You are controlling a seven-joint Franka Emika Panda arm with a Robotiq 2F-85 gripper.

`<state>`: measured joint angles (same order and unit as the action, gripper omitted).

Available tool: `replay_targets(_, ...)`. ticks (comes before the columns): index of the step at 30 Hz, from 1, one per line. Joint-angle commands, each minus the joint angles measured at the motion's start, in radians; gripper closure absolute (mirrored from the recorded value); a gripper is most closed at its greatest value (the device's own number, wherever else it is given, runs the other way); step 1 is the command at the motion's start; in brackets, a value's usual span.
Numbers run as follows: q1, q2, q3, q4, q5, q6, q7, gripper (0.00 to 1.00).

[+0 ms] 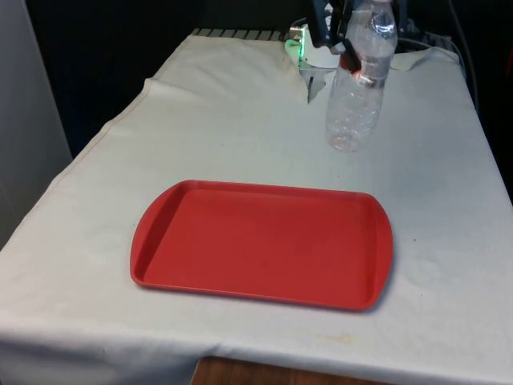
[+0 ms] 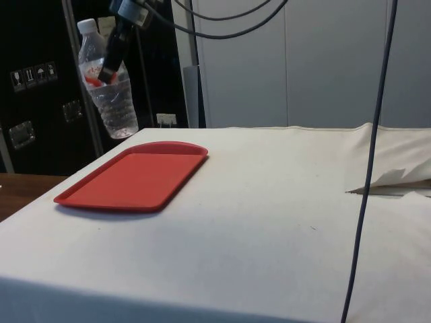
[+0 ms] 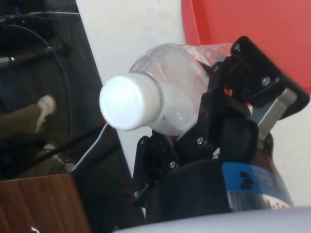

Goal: Place the bottle upright on the tray.

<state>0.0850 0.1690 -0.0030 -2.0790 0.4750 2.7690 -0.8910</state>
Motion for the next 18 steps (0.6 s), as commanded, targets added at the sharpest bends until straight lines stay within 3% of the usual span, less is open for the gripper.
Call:
replay_targets(1, -0.002, 0.001, 0.013, 0.003, 0.035, 0.011, -0.034, 1.0)
replay_targets(4, 0.0, 0.002, 0.001, 0.0, 0.019, 0.0, -0.026, 1.0)
replay_targets(5, -0.002, 0.004, 0.014, 0.003, 0.052, 0.012, -0.056, 1.0)
replay_targets(12, -0.003, 0.014, 0.017, 0.005, 0.098, 0.015, -0.114, 1.0)
replay_targets(13, 0.0, 0.012, 0.004, 0.0, 0.07, 0.002, -0.092, 1.0)
replay_targets(14, -0.003, 0.015, 0.018, 0.005, 0.105, 0.015, -0.123, 1.0)
replay_targets(18, -0.003, 0.02, 0.02, 0.006, 0.131, 0.015, -0.159, 1.0)
